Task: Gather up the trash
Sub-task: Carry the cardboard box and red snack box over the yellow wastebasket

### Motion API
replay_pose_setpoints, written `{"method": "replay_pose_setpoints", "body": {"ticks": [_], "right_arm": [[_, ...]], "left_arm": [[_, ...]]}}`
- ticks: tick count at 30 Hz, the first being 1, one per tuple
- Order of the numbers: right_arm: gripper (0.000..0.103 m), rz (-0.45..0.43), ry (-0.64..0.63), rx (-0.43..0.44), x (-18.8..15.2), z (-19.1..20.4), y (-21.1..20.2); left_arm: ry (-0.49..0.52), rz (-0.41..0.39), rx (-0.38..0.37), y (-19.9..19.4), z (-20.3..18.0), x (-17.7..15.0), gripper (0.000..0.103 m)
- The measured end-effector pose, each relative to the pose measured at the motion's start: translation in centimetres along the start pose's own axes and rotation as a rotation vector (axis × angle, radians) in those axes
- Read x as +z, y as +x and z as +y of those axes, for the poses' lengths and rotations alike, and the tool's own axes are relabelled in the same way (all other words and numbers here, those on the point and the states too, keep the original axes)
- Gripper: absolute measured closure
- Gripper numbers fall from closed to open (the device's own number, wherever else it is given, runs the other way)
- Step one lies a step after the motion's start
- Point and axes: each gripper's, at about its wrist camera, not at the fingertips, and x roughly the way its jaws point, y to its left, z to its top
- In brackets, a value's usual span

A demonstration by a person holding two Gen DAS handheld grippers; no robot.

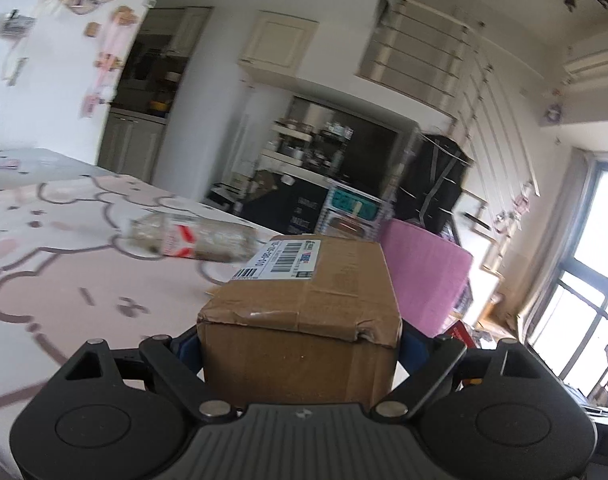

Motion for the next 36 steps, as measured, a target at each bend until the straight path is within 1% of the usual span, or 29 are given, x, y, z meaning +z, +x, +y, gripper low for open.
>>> {"method": "replay_pose_setpoints", "body": {"ticks": [5, 13, 19, 24, 30, 33, 36], "right_arm": [[0.054, -0.002, 0.026, -0.075, -0.3, -4.2, -1.9], [0.054, 0.018, 0.067, -0.192, -1.3, -10.7, -4.2], [0.054, 0.049, 0.126, -0.270, -2.6, -15.6, -4.8], [0.054, 0.100, 0.174, -0.317, -3.6, -19.4, -3.9], [0.054, 0.174, 0.245, -0.348, -5.5, -22.7, -2.0], [0.054, 0.212, 0.289, -0.349, -6.3, -24.0, -0.7], [0.054, 0.246, 0.337, -0.349, -7.1, -25.4, 0.9]], "left_arm": [[0.034, 0.051, -0.061, 1.7, -3.4, -1.2, 0.013], [0.107, 0.158, -0.157, 5.3, -9.3, -3.5, 0.013], [0.183, 0.268, -0.213, 9.0, -13.7, -5.7, 0.013], [0.253, 0.370, -0.234, 12.5, -16.6, -7.6, 0.013], [0.328, 0.502, -0.238, 17.1, -19.0, -10.3, 0.013], [0.366, 0.552, -0.235, 19.5, -20.0, -11.3, 0.013], [0.436, 0.598, -0.233, 22.0, -20.8, -12.4, 0.013]]}}
